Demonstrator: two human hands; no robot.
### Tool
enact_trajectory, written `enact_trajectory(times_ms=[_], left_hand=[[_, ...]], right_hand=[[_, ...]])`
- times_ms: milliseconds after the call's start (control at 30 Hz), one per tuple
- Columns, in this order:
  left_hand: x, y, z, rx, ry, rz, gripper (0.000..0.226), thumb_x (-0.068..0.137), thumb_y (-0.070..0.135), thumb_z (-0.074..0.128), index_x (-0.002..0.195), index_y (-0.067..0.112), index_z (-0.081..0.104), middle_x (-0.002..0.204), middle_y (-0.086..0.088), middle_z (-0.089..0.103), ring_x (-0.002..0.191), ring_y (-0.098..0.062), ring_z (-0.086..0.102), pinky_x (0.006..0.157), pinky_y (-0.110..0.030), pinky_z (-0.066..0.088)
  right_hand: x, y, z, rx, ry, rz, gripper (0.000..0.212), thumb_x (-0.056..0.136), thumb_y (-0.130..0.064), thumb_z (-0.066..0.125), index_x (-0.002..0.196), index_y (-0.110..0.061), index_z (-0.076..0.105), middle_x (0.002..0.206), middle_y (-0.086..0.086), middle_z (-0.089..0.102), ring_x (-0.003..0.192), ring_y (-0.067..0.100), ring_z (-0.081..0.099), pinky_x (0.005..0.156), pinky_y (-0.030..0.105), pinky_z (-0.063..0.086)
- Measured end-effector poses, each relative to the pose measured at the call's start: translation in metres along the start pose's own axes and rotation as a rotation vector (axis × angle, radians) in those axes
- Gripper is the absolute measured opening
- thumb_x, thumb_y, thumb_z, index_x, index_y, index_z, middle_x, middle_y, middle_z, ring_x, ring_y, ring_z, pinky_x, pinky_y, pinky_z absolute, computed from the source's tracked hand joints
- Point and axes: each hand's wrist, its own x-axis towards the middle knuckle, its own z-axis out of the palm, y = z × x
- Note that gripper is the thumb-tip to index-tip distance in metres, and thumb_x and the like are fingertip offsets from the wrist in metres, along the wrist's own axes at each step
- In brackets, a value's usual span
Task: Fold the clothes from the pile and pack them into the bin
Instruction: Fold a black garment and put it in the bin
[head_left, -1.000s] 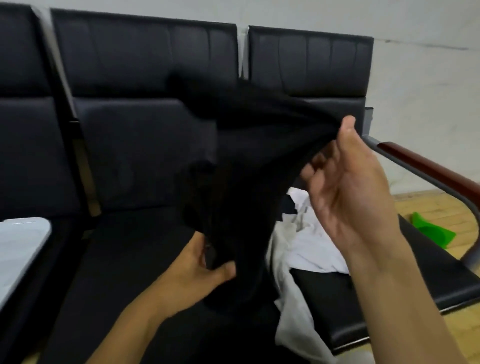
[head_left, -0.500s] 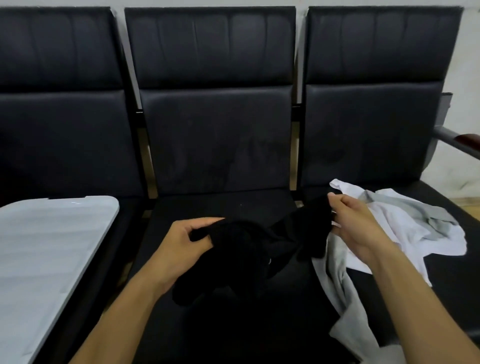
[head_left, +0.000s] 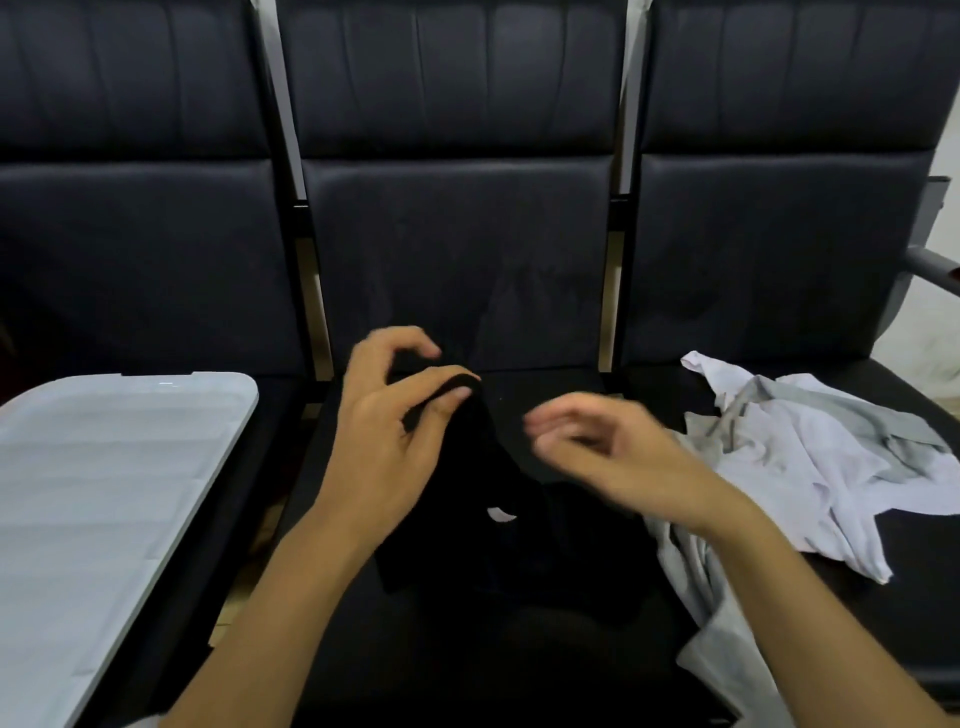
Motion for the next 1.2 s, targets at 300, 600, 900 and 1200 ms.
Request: enact_trajectory(times_ms=[300, 600, 900, 1200], left_hand=[[0.002, 0.018, -0.021, -0.448, -0.226, -0.296, 0.007, 0.079, 0.02, 0.075, 0.086, 0.02, 0.075, 0.082, 0.006, 0.075, 0.078, -0.004, 0.071, 0.071, -0.012, 0.05], [-0.01, -0.038, -0.034, 0.015, -0.422, -0.498, 0.009, 0.086, 0.022, 0.075, 0.079, 0.027, 0.073, 0.074, 0.002, 0.072, 0.069, -0.007, 0.068, 0.066, -0.028, 0.057], [-0.003, -0.009, -0.032, -0.403, -0.134, -0.451, 0.024, 0.095, 0.003, 0.058, 0.087, 0.02, 0.073, 0.074, 0.003, 0.07, 0.071, 0.003, 0.061, 0.065, -0.01, 0.047], [-0.009, 0.008, -0.012, -0.463, -0.491, -0.396, 0.021, 0.08, 0.004, 0.077, 0.083, 0.024, 0.071, 0.07, 0.001, 0.071, 0.067, -0.008, 0.068, 0.064, -0.019, 0.052]], right_hand=[[-0.001, -0.038, 0.049, -0.077, 0.044, -0.141, 0.016, 0.094, -0.018, 0.066, 0.079, -0.022, 0.07, 0.069, -0.006, 0.067, 0.064, 0.002, 0.062, 0.058, 0.025, 0.047], [0.005, -0.027, 0.003, 0.048, 0.332, -0.058, 0.037, 0.092, 0.004, 0.048, 0.086, -0.022, 0.074, 0.078, -0.008, 0.072, 0.075, 0.005, 0.066, 0.067, 0.016, 0.049], [0.007, 0.005, -0.006, -0.258, 0.22, 0.057, 0.054, 0.083, 0.009, 0.058, 0.106, -0.04, 0.061, 0.104, -0.011, 0.07, 0.101, 0.002, 0.065, 0.087, 0.021, 0.049], [0.005, -0.02, 0.035, -0.16, -0.108, -0.165, 0.017, 0.085, -0.022, 0.077, 0.102, -0.024, 0.074, 0.095, -0.005, 0.074, 0.091, 0.007, 0.07, 0.081, 0.032, 0.056]])
